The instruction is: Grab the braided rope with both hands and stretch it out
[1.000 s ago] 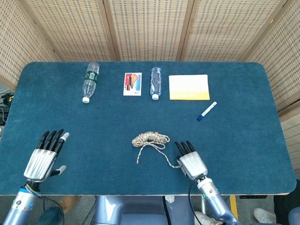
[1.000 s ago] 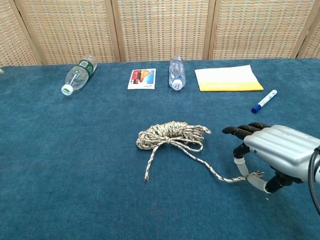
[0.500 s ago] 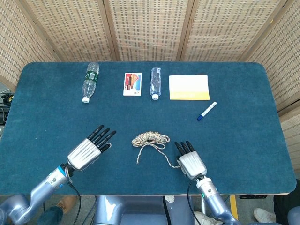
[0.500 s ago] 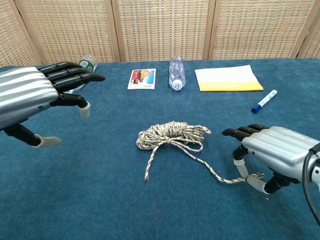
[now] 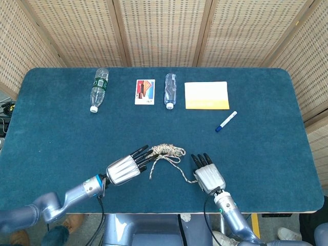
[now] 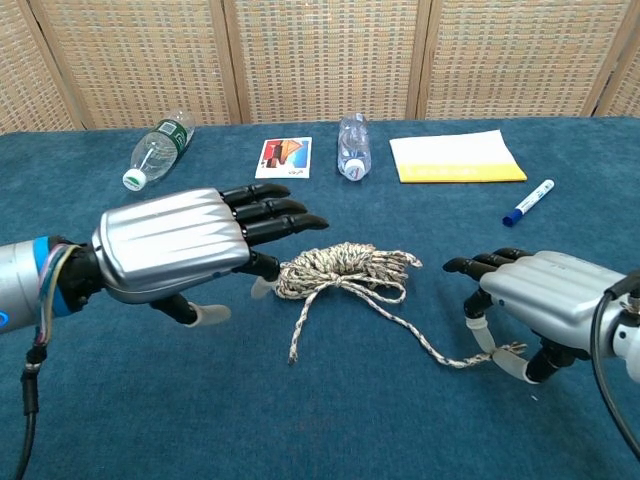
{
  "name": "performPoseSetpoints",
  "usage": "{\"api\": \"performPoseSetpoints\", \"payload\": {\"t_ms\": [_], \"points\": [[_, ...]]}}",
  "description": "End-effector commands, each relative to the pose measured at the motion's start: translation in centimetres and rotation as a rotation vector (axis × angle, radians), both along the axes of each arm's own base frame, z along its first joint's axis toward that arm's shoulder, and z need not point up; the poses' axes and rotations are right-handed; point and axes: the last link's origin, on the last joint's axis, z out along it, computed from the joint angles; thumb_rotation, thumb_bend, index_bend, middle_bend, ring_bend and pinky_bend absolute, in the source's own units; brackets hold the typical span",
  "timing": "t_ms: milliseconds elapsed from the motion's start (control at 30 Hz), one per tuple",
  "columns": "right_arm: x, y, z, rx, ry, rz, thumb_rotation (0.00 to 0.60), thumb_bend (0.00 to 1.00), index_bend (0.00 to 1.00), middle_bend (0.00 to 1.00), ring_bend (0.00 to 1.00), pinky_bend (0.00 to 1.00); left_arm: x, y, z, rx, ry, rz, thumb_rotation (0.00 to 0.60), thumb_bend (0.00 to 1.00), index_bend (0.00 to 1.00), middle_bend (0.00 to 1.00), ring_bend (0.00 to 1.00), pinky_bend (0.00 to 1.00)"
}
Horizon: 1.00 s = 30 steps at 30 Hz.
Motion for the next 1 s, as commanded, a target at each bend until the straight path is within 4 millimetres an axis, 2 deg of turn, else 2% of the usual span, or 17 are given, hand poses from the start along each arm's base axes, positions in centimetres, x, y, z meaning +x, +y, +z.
{"api": "performPoseSetpoints", "payload": {"t_ms": [33,200,1000], "points": [[0.0,-0.2,0.0,0.002,0.0,0.0,0.6,0.43,0.62,0.0,0.0,0.0,0.4,0.2,-1.0,-0.014,0.016,-0.009,0.6,0.29,0.52,0.0,0.0,0.0],[0.1,-0.4,0.0,0.002,-0.004,0.003,0.6,0.43,0.62,0.0,0.0,0.0,1.0,0.0,-2.5,-0.03,0.051,-0.033,0.6,0.3,0.52,0.0,0.0,0.0],[0.1,-0.6,-0.4,0.008,-0.002,-0.004,0.6,0.43,0.63,0.0,0.0,0.0,2.3,-0.5,-6.4,-0.049,0.107,-0.063,0.6,0.32,0.52,0.0,0.0,0.0]]}}
